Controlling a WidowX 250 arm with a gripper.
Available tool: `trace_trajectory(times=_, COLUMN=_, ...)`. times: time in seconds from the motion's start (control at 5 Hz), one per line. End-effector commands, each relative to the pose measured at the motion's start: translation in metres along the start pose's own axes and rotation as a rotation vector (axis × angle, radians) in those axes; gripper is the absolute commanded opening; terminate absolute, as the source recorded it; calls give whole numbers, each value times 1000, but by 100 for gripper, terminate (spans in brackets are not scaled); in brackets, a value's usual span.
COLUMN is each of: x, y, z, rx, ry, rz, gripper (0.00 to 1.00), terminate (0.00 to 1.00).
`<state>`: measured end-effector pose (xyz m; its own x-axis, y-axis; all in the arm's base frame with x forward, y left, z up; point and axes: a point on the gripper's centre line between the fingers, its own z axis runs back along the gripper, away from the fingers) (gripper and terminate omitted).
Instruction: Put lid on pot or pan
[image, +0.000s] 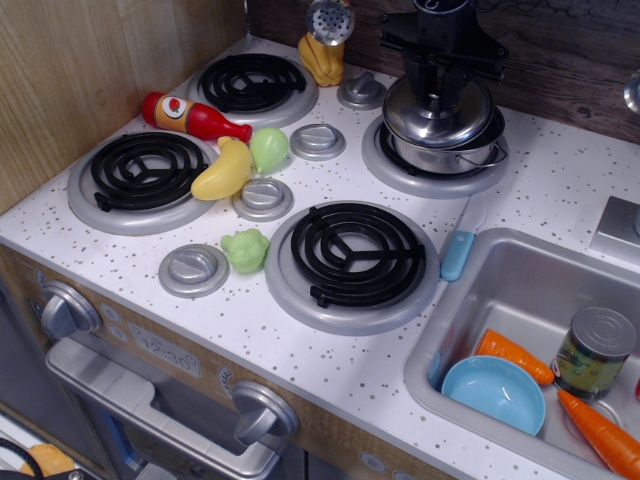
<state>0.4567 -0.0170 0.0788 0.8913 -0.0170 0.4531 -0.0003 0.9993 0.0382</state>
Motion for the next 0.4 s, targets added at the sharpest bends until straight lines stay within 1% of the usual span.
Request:
trace_trajectory(times=0.0, x=22, y=5, z=17, rx=0, ry=-82, rz=-17, gripper=100, terminate=0)
trace_trajectory(times=0.2, x=22, y=5, z=17, rx=0, ry=-82, rz=-17, gripper=100, terminate=100)
